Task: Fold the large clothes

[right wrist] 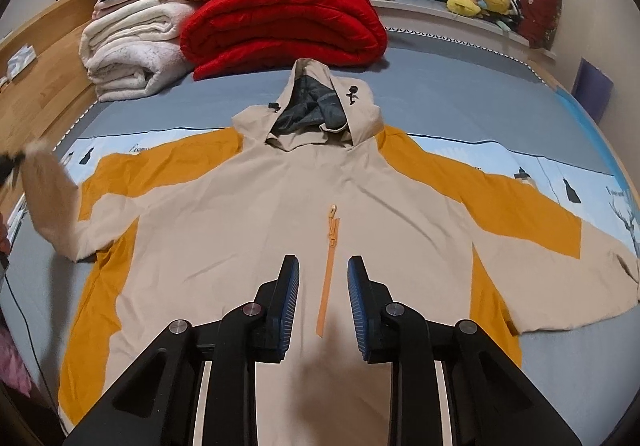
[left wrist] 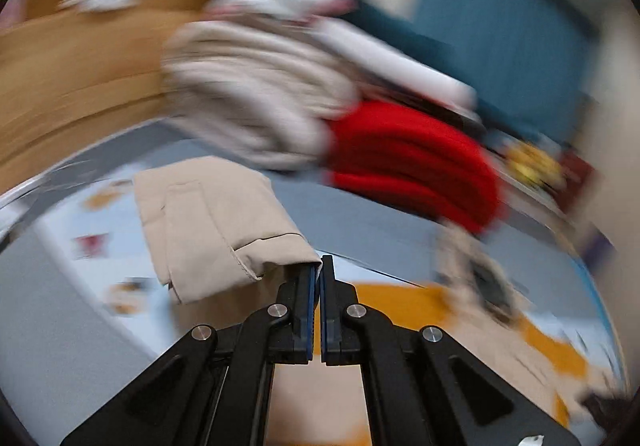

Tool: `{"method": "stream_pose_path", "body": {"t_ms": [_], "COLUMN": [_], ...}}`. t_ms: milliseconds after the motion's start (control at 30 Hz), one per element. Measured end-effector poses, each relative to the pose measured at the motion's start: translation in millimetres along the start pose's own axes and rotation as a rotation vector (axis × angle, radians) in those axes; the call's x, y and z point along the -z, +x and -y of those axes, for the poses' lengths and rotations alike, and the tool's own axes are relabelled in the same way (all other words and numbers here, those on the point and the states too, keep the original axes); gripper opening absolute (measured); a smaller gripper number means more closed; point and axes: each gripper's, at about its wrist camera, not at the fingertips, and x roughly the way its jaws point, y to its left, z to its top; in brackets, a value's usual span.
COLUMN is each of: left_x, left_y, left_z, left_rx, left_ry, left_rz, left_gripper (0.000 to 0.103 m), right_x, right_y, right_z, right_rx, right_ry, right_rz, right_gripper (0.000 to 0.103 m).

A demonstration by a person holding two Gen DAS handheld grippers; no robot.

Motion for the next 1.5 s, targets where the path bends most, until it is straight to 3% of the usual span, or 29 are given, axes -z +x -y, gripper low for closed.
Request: {"method": "stream_pose_path", "body": {"t_ms": [133,267,300,400,500,600,733,800,900,1067,1167,1367,1500], "left_x": [43.6,100.7,113.0,124.5,98.1,71.4,81.6,96.7,110.5,99.0,96.9,98.1,94.4], "left_y": [7.6,30.9,37.2,44.0,19.5,-11.9,-38.0,-37.7,-10.1,14.4,22.6,35.0,35.7], "left_z": [113.9,171.6,177.5,177.2,152.2,115.9,82.7,79.8,89.5,106.1,108.4,120.6,124.9], "left_rx": [0.223,0.317,0.319,0.269,0.229,0.093,0.009,-0.049,-0.122,-0.117,-0.132,-0.095,-0.083], "left_ry": [0.15,0.182,0.189,0.152,0.057,-0.067,-0.191,-0.145,-0.046,0.034,0.057,0.069,0.066], "left_rz": [-0.11,-0.307,-0.362,-0.459,-0.418,-0.385,-0.354,-0.348,-0.402,-0.37,-0.371,-0.426,-0.423], "left_gripper": [0.0,0.003,0.008,0.012,0.015,0.017,0.018,0.019,0.019,0.019,0.019,0.019,0.019], "right_x": [1.4,7.5,9.7,16.7,23.9,30.1,39.3,45.0,52.0,64.3,71.9,90.9,91.0], "right_y": [-8.7,-20.0,-23.3,-30.2,-37.1,-45.3,-43.3,-35.5,-18.2,36.4,66.4,108.2,115.7], "right_z": [7.3,20.7,23.5,30.0,38.8,50.0,49.1,42.8,30.5,6.1,-4.1,-10.1,-14.8], "right_rx": [0.001,-0.001,-0.001,-0.007,-0.014,-0.023,-0.085,-0.119,-0.149,-0.221,-0.269,-0.245,-0.224], "right_ry": [0.02,0.074,0.086,0.108,0.138,0.198,0.25,0.259,0.258,0.289,0.326,0.388,0.384], "right_rz": [0.009,0.011,0.014,0.017,0.018,0.026,0.012,-0.015,-0.051,-0.199,-0.28,-0.41,-0.409], "right_gripper": [0.027,0.027,0.027,0.027,0.027,0.027,0.027,0.027,0.027,0.041,0.041,0.041,0.041]}}
